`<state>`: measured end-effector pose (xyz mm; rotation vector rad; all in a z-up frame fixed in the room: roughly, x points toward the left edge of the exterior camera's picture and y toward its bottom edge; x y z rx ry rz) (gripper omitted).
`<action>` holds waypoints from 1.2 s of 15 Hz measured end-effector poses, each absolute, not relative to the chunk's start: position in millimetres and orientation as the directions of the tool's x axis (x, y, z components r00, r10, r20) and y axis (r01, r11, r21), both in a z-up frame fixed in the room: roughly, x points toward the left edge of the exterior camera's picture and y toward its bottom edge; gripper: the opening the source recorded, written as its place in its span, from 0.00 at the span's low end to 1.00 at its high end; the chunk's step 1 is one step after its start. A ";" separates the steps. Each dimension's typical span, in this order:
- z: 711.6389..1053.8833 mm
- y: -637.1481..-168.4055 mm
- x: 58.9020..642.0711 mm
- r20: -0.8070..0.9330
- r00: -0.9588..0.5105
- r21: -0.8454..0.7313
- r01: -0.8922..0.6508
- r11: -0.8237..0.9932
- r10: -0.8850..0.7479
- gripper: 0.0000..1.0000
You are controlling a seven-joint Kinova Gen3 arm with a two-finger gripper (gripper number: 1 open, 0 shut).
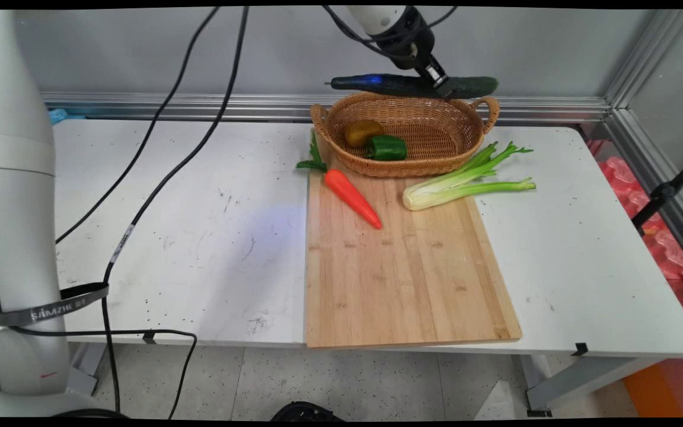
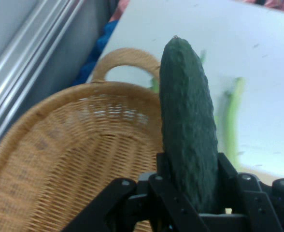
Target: Place the picked object on the cutting board
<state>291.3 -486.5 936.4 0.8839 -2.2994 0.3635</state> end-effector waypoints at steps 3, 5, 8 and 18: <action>952.3 -453.2 283.4 0.659 -0.521 0.033 -0.699 0.714 -0.542 0.00; 956.1 -432.4 279.0 0.656 -0.499 0.067 -0.709 0.702 -0.566 0.00; 955.5 -394.8 269.9 0.642 -0.476 0.116 -0.714 0.690 -0.600 0.00; 916.9 -299.1 234.8 0.609 -0.515 0.169 -0.659 0.733 -0.603 0.00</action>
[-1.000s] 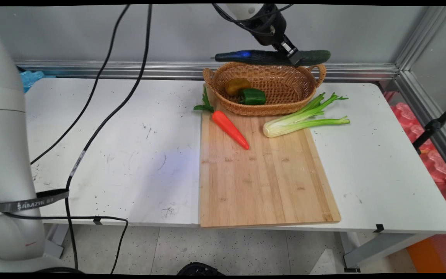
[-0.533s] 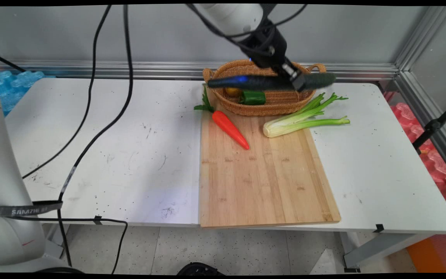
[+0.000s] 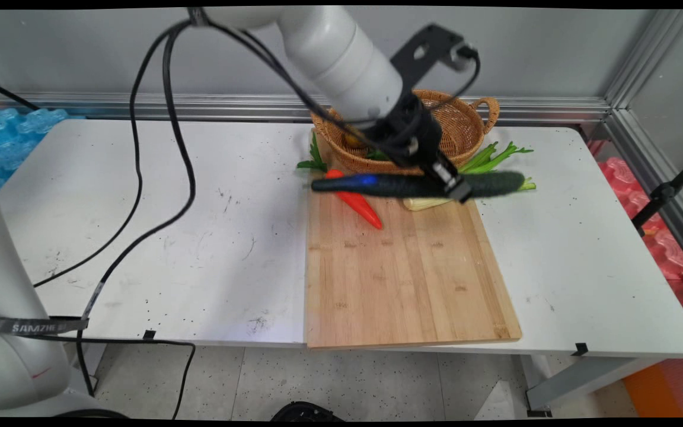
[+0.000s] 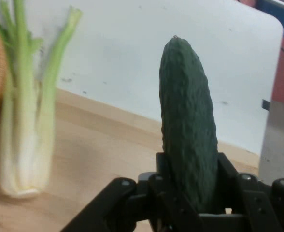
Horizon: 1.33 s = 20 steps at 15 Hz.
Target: Place the picked object on the cutting board
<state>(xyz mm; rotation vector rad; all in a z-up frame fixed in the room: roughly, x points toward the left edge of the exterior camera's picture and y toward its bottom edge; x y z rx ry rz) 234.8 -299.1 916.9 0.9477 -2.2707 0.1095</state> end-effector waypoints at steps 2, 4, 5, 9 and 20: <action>905.3 -288.5 226.2 0.604 -0.528 0.163 -0.651 0.742 -0.597 0.00; 896.2 -282.4 219.3 0.599 -0.539 0.154 -0.649 0.745 -0.592 0.00; 889.6 -279.1 214.7 0.594 -0.546 0.146 -0.649 0.747 -0.591 0.00; 866.0 -271.6 202.2 0.573 -0.568 0.123 -0.653 0.747 -0.591 0.00; 796.5 -265.3 184.7 0.520 -0.595 0.114 -0.663 0.740 -0.613 0.00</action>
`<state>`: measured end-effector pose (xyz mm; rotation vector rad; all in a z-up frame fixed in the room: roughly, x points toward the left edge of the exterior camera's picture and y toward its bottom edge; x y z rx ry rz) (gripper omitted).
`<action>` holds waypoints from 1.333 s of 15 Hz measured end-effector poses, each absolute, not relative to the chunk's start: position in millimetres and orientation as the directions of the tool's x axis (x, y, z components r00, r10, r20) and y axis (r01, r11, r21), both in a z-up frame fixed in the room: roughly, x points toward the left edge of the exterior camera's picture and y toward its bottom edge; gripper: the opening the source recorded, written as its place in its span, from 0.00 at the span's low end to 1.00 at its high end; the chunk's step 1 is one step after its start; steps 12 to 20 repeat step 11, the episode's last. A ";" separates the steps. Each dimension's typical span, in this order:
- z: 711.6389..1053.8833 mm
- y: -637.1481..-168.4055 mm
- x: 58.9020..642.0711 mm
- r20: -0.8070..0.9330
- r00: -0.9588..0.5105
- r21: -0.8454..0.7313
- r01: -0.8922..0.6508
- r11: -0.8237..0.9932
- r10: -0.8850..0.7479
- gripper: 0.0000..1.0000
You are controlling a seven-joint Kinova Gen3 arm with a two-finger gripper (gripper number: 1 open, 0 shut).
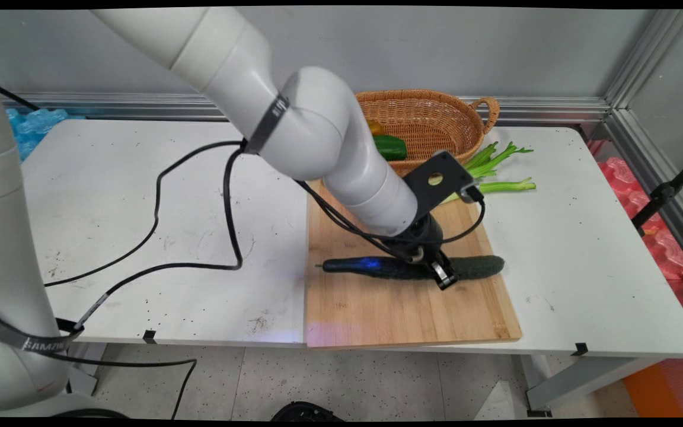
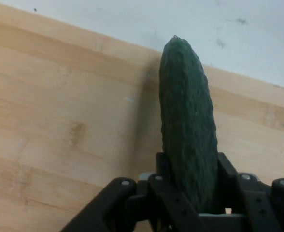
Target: Place the picked object on the cutting board
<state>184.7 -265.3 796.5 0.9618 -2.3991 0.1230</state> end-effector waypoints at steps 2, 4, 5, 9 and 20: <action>788.4 -264.0 184.3 0.515 -0.596 0.117 -0.663 0.739 -0.616 0.00; 782.9 -262.7 184.8 0.511 -0.597 0.118 -0.664 0.738 -0.619 0.00; 779.2 -261.2 185.9 0.507 -0.598 0.120 -0.664 0.738 -0.621 1.00; 771.7 -255.8 189.9 0.496 -0.602 0.125 -0.664 0.737 -0.626 1.00; 769.4 -253.6 192.4 0.492 -0.603 0.127 -0.664 0.737 -0.628 1.00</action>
